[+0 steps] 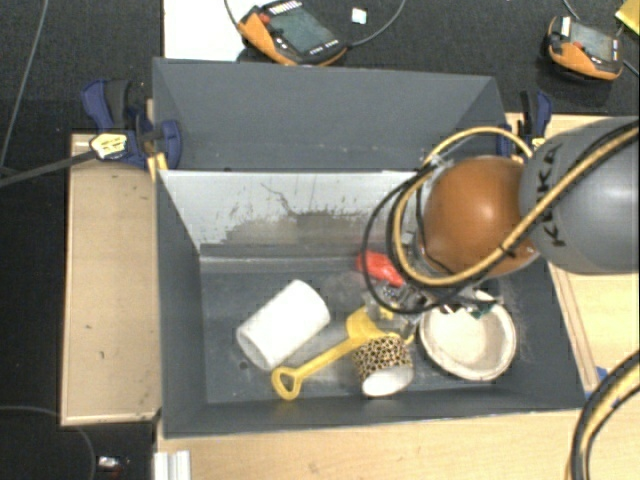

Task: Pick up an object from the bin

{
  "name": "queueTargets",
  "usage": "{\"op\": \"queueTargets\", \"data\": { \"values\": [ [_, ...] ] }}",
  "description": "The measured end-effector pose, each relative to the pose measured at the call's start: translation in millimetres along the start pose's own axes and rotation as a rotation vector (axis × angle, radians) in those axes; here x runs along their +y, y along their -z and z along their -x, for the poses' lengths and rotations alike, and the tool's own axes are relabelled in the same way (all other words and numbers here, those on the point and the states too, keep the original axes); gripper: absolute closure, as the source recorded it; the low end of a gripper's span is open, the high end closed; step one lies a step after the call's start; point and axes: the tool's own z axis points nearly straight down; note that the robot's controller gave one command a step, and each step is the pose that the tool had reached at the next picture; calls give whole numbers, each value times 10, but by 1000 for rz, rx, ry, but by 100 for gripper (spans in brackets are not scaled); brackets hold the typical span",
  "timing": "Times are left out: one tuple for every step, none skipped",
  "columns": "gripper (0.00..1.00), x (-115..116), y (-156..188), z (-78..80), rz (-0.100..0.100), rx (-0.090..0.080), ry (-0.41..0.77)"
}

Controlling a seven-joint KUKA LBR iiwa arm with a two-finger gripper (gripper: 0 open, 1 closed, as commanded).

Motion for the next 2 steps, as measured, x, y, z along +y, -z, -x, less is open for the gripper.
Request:
{"op": "queueTargets", "data": {
  "values": [
    [100,25,1037,-201,16,16,10],
    [100,5,298,-314,11,7,228]
  ]
}}
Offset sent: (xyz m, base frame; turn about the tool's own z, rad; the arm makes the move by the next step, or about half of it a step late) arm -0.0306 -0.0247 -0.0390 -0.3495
